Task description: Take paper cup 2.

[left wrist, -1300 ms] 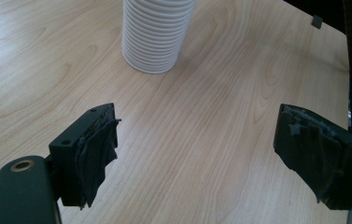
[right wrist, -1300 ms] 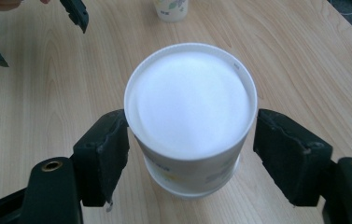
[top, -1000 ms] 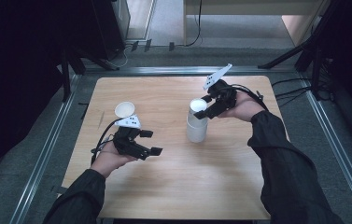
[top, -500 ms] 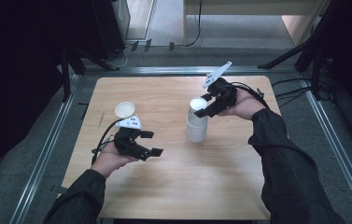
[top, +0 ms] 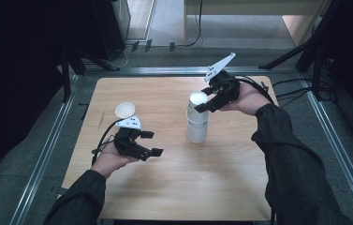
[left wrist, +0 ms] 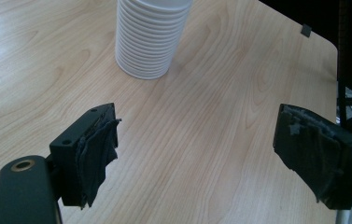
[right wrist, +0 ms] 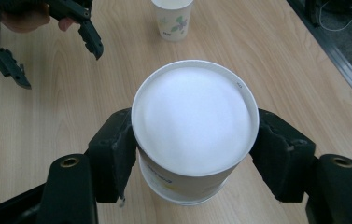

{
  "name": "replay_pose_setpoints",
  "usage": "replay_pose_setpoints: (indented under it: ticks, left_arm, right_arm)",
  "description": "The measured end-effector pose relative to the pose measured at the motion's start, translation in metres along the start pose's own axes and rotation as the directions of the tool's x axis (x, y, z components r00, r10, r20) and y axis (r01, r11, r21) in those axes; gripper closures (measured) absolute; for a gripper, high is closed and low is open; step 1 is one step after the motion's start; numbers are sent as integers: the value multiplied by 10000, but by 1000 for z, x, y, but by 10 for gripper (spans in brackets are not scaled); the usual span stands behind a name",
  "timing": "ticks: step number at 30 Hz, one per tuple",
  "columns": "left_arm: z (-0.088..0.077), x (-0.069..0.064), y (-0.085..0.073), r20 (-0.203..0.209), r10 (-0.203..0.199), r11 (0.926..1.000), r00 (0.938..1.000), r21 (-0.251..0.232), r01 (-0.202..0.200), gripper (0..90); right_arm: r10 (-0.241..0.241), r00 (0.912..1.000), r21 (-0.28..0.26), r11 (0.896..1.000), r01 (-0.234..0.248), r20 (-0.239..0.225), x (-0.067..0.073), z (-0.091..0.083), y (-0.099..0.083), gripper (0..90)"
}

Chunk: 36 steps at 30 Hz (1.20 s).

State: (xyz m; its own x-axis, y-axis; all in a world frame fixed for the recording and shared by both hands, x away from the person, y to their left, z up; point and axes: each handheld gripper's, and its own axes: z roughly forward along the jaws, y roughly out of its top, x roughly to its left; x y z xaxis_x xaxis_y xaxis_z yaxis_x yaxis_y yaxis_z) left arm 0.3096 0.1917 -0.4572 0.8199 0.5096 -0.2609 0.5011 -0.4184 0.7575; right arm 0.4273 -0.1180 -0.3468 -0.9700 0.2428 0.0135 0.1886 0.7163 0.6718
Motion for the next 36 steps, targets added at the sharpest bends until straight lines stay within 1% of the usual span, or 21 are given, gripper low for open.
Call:
replay_pose_setpoints:
  ticks: [3,4,6,8,9,11,12,13,14,17,18,23,24,25,26,28,30,31,32,33,36]
  left_arm:
    - [-1,1,0,30,-44,10000,10000,-32,45,140]
    - [-1,1,0,28,-52,10000,10000,-42,53,140]
    - [-1,0,0,39,-57,10000,10000,-81,57,140]
    - [0,0,0,34,-81,9999,10000,-139,81,140]
    - [0,0,0,50,-91,9999,9999,-146,92,140]
    - [-1,0,0,19,-99,9998,9999,-158,99,140]
    - [-1,1,0,42,-119,9998,9999,-155,120,140]
    - [-1,1,0,24,-106,9998,9999,-169,107,140]
    - [-1,1,0,24,-106,9998,9999,-169,107,140]
    - [-2,1,0,27,-103,9998,9999,-186,103,140]
    - [-2,1,0,11,-115,9997,9999,-193,115,140]
    - [-2,1,0,24,-102,9997,9999,-216,102,140]
    - [-2,1,0,16,-93,9997,10000,-236,93,140]
    - [-2,0,0,38,-128,9995,9999,-283,129,140]
    - [-3,0,0,21,-106,9994,9999,-324,107,140]
    - [-3,0,1,48,-76,9993,10000,-355,78,140]
    - [-3,0,1,34,-63,9993,10000,-364,64,140]
    - [-3,0,1,48,-47,9993,10000,-365,49,140]
    - [-3,0,1,28,-40,9994,10000,-354,41,140]
    - [-3,-1,1,24,-29,9994,10000,-353,30,140]
    - [-2,-1,1,45,0,9994,10000,-359,2,140]
  right_arm:
    - [-18,10000,-79,10000,18,87,2,-9,6,353]
    - [-66,9999,-127,9999,68,112,4,-16,11,353]
    - [-89,9999,-120,9999,91,133,5,-18,12,353]
    - [-168,9997,-124,9998,170,194,7,-26,17,354]
    - [-260,9994,-182,9995,264,246,10,-35,22,354]
    - [-288,9993,-215,9993,294,244,11,-38,24,354]
    - [-401,9988,-270,9988,408,290,15,-45,28,355]
    - [-469,9984,-282,9985,478,321,17,-48,29,355]
    - [-469,9984,-282,9985,478,321,17,-48,29,355]
    - [-624,9980,-378,9973,628,117,26,-57,32,355]
    - [-624,9980,-378,9973,628,117,26,-57,32,355]
    - [-959,9953,-290,9950,955,-129,43,-60,29,356]
    - [-1018,9944,-318,9944,1009,-279,51,-57,24,357]
    - [-1018,9944,-318,9944,1009,-279,51,-57,24,357]
    - [-1005,9940,-373,9944,989,-422,53,-55,21,357]
    - [-1122,9916,-551,9925,1087,-649,63,-47,10,357]
    - [-1140,9909,-596,9922,1099,-712,65,-45,6,357]
    - [-1042,9910,-702,9927,985,-841,68,-38,-3,357]
    - [-967,9907,-720,9933,900,-956,69,-35,-8,357]
    - [-967,9907,-720,9933,900,-956,69,-35,-8,357]
    - [-838,9896,-987,9925,724,-1168,72,-25,-21,357]
